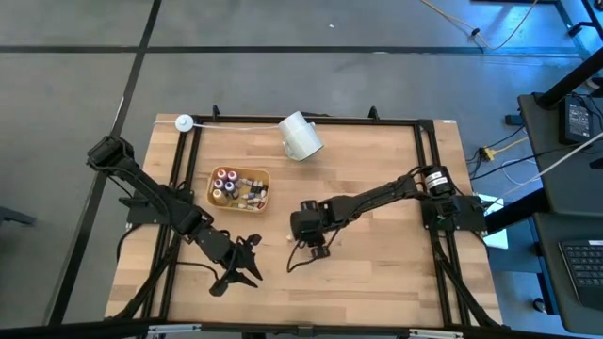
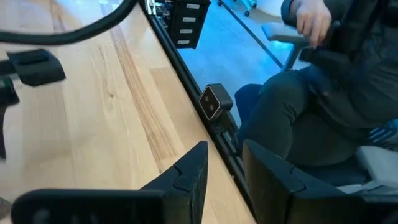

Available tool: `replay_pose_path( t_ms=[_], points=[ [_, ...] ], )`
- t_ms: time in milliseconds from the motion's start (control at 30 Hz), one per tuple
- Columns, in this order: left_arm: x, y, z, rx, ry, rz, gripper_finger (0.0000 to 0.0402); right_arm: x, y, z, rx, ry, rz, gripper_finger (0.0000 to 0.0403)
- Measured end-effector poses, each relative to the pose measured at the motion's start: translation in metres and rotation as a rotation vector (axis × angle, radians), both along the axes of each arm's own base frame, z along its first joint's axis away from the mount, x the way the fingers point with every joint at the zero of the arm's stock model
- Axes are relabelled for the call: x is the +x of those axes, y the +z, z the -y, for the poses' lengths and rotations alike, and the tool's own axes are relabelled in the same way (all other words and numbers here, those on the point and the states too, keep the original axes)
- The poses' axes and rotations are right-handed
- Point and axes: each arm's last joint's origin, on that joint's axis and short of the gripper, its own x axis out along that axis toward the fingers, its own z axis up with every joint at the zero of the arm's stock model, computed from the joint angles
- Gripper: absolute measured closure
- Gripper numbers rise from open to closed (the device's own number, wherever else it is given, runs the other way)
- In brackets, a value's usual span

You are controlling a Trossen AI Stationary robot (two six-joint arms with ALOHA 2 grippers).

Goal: Pick & Place food coloring
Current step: Put the small brown food coloring bottle into the bin

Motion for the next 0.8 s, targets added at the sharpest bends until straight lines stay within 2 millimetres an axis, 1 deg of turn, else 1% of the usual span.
replay_pose_path(
  t_ms=[133,200,267,333,400,467,633,733,800],
  points=[
    [0.001,0.000,-0.001,0.084,-0.022,0.059,0.0308,-0.017,-0.003,0.000,-0.003,-0.068,-0.165,0.0245],
    [0.002,0.000,-0.003,0.158,-0.014,0.109,0.0308,-0.032,-0.010,-0.004,-0.012,-0.089,-0.233,0.0246],
    [0.003,0.000,-0.005,0.224,0.027,0.143,0.0307,-0.045,-0.015,-0.012,-0.012,-0.114,-0.237,0.0246],
    [0.005,-0.001,-0.006,0.264,0.088,0.157,0.0306,-0.066,-0.017,-0.020,0.005,-0.125,-0.267,0.0246],
    [0.006,-0.001,-0.008,0.294,0.141,0.162,0.0304,-0.083,-0.018,-0.027,0.008,-0.148,-0.221,0.0247],
    [0.007,-0.001,-0.008,0.302,0.176,0.175,0.0304,-0.104,-0.014,-0.032,-0.029,-0.183,-0.169,0.0247],
    [0.011,-0.003,-0.012,0.337,0.295,0.181,0.0308,-0.136,0.015,-0.042,-0.027,-0.199,0.145,0.0247],
    [0.021,-0.010,-0.025,0.305,0.326,0.122,0.0308,-0.150,0.031,-0.044,-0.039,-0.156,0.302,0.0247],
    [0.027,-0.013,-0.037,0.268,0.325,0.062,0.0307,-0.154,0.041,-0.043,-0.042,-0.146,0.389,0.0247]
  ],
)
